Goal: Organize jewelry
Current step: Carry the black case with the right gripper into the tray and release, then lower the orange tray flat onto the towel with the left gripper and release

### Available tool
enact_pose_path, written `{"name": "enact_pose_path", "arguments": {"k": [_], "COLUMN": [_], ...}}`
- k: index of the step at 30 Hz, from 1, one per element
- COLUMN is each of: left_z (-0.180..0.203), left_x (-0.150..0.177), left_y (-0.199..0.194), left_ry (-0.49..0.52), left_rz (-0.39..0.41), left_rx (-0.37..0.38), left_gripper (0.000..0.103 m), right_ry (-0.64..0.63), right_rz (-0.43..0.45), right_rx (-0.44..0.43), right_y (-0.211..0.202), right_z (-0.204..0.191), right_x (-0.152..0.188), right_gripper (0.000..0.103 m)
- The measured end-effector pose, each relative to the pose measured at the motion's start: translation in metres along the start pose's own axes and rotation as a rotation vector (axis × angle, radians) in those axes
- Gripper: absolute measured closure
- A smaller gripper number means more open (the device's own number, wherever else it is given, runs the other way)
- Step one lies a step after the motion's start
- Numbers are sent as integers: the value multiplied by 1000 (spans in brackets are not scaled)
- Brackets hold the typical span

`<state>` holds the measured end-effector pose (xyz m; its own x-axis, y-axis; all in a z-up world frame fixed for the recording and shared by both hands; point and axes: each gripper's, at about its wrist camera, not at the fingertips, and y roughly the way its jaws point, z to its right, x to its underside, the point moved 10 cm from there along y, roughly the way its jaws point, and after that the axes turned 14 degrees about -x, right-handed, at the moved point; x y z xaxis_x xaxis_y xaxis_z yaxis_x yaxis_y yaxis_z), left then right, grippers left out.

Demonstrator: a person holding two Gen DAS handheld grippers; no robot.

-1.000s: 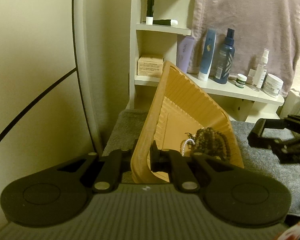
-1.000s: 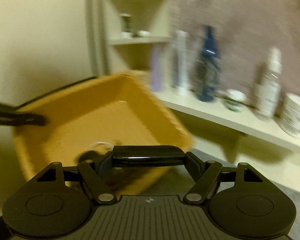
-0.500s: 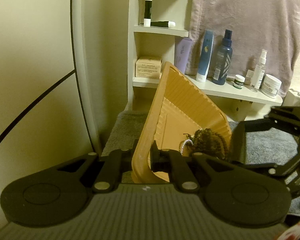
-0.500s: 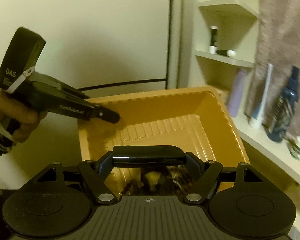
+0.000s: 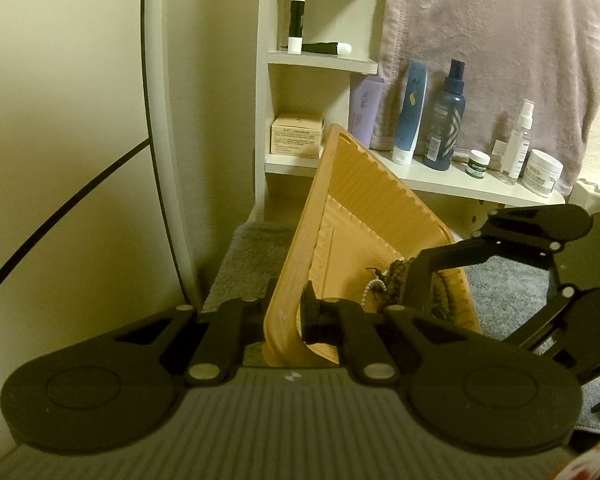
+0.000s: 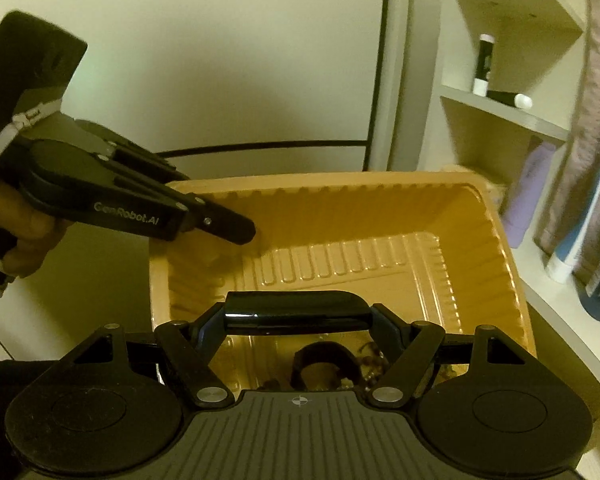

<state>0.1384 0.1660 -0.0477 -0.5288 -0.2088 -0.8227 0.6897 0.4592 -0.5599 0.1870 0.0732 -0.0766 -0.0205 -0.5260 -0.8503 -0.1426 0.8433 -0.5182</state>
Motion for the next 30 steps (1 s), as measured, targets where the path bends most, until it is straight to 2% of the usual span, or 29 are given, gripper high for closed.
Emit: {"name": "enact_pose_path", "arguments": {"k": [6,10,17,24,30], "left_z": [0,0,0,-1,-3], "left_x": [0,0,0,0,1], "left_y": [0,0,1,2,4], "left_ry": [0,-1,-1,-4,-7], "left_rz": [0,-1,-1,-3,-5], "left_rx": [0,0,-1,2,1], "left_gripper": [95,95,95,95,96], "right_ry": [9,41,124,311,453], "right_rz": [0,57,139,215,258], "right_rx": [-17,18,142,282,358], "right_y": [9,-2,-41,-83,-110], "right_z": [-3,2,14,21,24], "right_x": [0,-3,2,34,60], "right_gripper": [27,27,26,26,26]}}
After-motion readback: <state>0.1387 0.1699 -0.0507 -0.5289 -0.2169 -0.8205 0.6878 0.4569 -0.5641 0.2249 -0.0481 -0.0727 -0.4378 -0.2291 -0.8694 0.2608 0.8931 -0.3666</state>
